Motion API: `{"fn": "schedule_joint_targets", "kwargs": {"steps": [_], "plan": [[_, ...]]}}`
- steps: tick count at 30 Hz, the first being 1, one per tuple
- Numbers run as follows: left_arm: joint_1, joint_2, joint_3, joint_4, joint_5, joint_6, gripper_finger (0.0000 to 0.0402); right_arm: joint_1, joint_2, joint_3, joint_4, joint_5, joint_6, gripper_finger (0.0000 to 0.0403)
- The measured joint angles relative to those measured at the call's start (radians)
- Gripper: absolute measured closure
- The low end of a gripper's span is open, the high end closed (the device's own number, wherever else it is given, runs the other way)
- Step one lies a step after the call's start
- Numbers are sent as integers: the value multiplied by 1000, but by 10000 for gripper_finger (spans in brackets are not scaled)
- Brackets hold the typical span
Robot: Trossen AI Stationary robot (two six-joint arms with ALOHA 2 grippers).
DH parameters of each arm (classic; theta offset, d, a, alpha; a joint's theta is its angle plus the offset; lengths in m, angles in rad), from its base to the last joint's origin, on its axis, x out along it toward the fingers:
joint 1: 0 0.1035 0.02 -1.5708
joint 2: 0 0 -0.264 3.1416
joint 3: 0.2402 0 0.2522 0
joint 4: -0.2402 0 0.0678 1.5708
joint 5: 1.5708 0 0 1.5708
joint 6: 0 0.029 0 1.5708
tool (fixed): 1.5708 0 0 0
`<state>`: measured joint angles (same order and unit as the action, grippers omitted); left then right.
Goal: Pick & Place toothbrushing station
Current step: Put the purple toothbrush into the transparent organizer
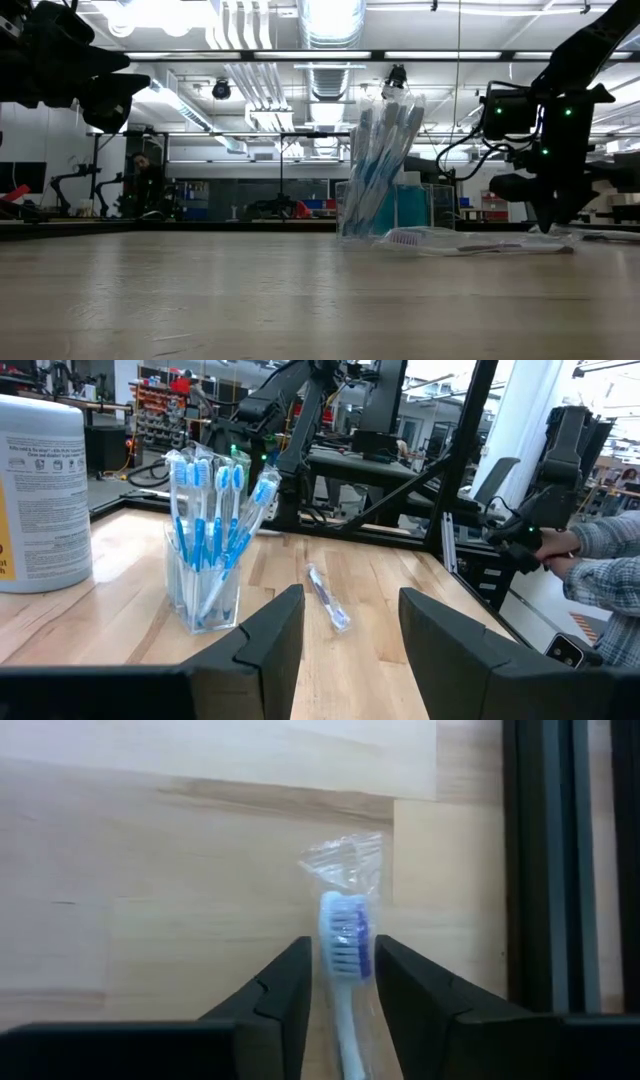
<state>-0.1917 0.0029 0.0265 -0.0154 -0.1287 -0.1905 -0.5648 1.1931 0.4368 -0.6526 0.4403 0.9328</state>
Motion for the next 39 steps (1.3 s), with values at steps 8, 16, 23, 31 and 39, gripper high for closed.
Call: {"fn": "schedule_joint_targets", "kwargs": {"steps": [8, 16, 23, 31, 39], "plan": [[0, 0, 0, 0, 0, 0, 232, 0, 0, -11, 16, -9, 6, 334], [0, 0, 0, 0, 0, 0, 232, -5, -1, -17, 20, -14, 9, 383], [0, 0, 0, 0, 0, 0, 231, -5, -1, -19, 29, 5, 17, 394], [-1, 0, 0, 0, 0, 0, 232, -5, -47, 12, 30, 4, 2, 394], [-1, 0, 0, 0, 0, 0, 232, -3, -255, 57, 54, 62, -58, 394]]}}
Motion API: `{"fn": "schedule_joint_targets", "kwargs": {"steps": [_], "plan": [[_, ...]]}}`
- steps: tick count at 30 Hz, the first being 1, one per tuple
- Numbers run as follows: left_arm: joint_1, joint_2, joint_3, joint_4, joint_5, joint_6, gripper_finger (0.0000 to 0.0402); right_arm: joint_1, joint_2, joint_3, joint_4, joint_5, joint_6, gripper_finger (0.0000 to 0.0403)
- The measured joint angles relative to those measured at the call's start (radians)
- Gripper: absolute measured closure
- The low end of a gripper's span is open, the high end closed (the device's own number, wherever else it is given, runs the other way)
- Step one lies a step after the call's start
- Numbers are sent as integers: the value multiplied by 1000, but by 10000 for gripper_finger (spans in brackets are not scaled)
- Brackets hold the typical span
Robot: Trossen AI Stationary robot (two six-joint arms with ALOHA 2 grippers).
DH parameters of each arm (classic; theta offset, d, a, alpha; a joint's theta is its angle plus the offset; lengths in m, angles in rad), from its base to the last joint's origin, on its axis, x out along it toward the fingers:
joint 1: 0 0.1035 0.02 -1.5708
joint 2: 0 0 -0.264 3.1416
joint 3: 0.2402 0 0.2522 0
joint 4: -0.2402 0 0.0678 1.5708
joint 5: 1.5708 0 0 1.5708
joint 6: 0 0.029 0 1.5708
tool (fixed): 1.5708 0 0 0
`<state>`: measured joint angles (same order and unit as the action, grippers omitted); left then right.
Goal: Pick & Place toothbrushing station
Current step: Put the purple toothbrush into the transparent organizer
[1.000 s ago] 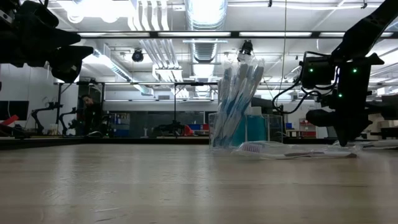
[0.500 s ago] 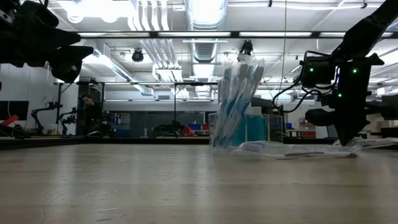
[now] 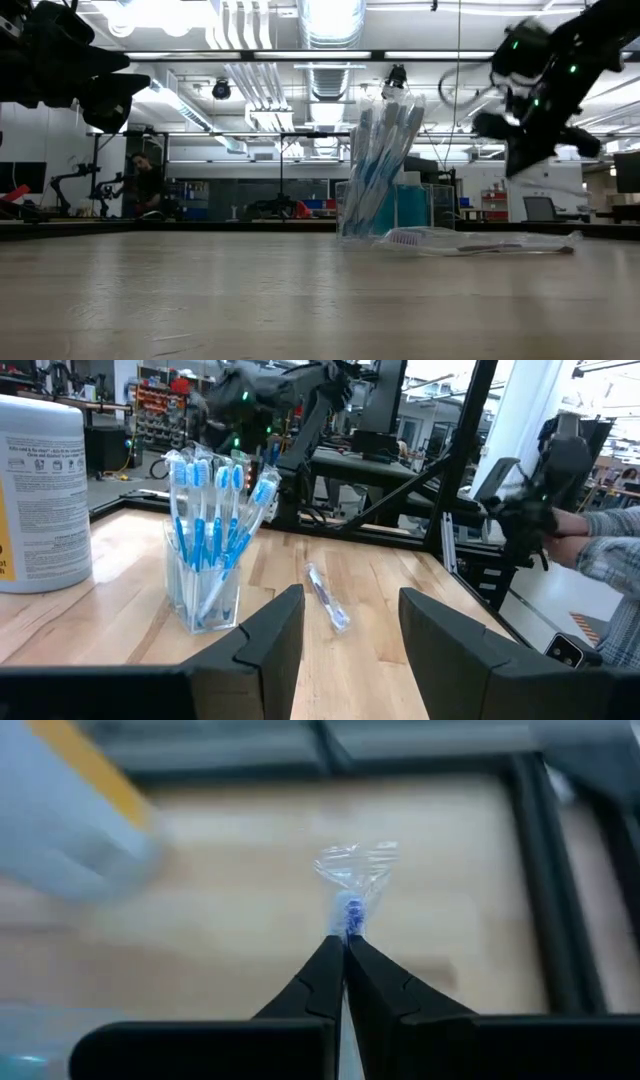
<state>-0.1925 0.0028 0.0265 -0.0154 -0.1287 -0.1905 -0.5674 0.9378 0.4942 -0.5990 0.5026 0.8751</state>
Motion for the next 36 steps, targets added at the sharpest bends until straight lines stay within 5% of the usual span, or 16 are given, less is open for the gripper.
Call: {"fn": "schedule_joint_targets", "kwargs": {"steps": [8, 13, 23, 36], "plan": [[0, 0, 0, 0, 0, 0, 231, 19, -267, -3, 285, -51, -279, 394], [0, 0, 0, 0, 0, 0, 232, 27, -307, -21, 483, -126, -431, 394], [0, 0, 0, 0, 0, 0, 232, 27, -128, -158, 1153, -491, -676, 394], [1, 0, 0, 0, 0, 0, 232, 27, 129, -308, 1767, -533, -652, 394]]}}
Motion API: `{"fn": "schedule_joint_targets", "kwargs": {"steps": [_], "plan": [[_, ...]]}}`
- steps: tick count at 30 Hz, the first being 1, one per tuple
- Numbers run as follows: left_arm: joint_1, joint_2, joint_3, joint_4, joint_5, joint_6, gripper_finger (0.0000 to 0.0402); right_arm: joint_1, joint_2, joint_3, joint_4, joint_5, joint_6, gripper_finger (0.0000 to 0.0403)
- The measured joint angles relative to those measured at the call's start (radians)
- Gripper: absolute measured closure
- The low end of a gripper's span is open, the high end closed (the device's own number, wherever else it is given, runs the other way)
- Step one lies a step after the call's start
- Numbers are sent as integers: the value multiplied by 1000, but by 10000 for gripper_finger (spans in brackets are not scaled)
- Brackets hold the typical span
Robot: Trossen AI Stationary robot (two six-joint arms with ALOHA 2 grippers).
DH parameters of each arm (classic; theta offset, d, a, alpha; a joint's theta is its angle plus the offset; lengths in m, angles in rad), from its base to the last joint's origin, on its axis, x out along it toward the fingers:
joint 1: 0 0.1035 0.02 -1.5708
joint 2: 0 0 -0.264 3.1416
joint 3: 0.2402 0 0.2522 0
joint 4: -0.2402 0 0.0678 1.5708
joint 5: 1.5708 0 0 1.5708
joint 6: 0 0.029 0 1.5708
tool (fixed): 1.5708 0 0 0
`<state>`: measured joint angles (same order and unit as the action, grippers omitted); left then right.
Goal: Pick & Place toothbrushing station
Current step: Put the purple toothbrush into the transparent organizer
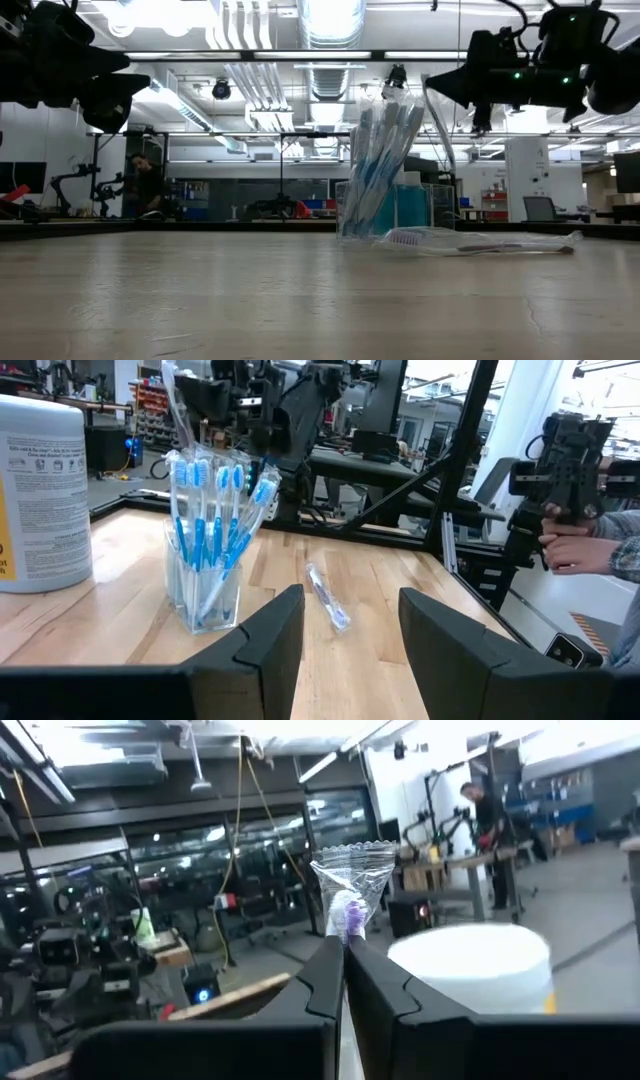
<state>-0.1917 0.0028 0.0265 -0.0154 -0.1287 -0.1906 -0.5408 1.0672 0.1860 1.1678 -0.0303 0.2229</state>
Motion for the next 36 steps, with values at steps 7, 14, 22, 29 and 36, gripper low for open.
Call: {"fn": "schedule_joint_targets", "kwargs": {"steps": [7, 14, 22, 29, 36], "plan": [[0, 0, 0, 0, 0, 0, 232, 0, 130, 44, 19, -54, 57, 394], [-1, 0, 0, 0, 0, 0, 232, 0, 226, 99, 19, -83, 48, 394], [-1, 0, 0, 0, 0, 0, 231, 0, 332, 96, 31, -83, 115, 394], [-1, 0, 0, 0, 0, 0, 231, 0, 380, 77, 59, -72, 118, 394], [-1, 0, 0, 0, 0, 0, 232, 0, 413, 75, 62, -71, 158, 394]]}}
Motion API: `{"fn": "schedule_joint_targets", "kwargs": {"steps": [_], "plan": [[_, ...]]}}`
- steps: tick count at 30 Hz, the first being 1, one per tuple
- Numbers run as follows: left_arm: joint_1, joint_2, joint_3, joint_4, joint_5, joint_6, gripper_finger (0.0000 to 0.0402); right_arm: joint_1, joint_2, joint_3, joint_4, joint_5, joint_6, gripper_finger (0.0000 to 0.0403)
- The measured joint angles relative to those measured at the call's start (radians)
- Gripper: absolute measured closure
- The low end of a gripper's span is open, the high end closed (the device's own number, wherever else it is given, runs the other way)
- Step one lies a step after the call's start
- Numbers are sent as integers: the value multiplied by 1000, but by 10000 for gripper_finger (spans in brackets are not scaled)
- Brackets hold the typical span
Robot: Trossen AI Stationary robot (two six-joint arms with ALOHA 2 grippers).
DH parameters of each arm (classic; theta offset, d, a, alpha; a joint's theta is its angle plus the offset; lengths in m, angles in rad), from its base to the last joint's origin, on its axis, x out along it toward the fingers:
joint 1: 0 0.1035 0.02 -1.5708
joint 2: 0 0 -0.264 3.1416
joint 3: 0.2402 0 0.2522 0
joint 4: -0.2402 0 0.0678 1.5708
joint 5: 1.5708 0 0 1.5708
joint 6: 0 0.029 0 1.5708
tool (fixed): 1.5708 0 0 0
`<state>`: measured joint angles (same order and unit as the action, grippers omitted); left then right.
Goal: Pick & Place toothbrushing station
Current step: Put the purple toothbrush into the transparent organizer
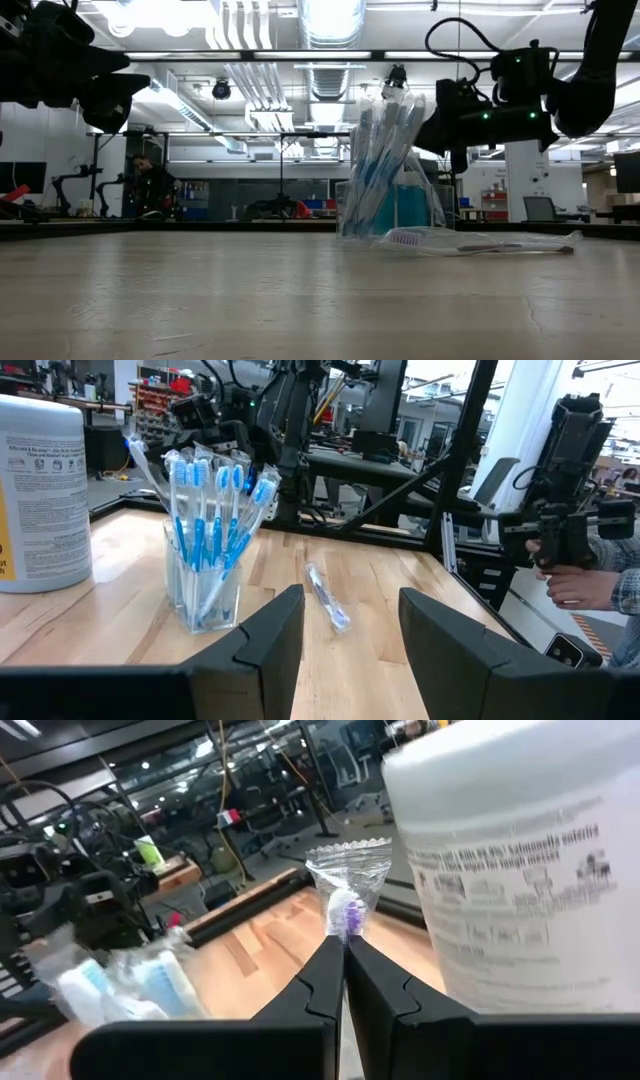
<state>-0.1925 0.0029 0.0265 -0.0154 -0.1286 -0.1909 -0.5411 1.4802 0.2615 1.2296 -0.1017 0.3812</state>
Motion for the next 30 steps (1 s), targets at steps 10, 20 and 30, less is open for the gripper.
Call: {"fn": "schedule_joint_targets", "kwargs": {"steps": [10, 20, 30], "plan": [[0, 0, 0, 0, 0, 0, 232, 0, 34, -1, 11, 7, 31, 392], [1, 0, 0, 0, 0, 0, 232, 0, 33, -1, 12, 8, 33, 327], [1, 0, 0, 0, 0, 0, 232, 0, 1, -1, 19, -4, 38, 284]]}}
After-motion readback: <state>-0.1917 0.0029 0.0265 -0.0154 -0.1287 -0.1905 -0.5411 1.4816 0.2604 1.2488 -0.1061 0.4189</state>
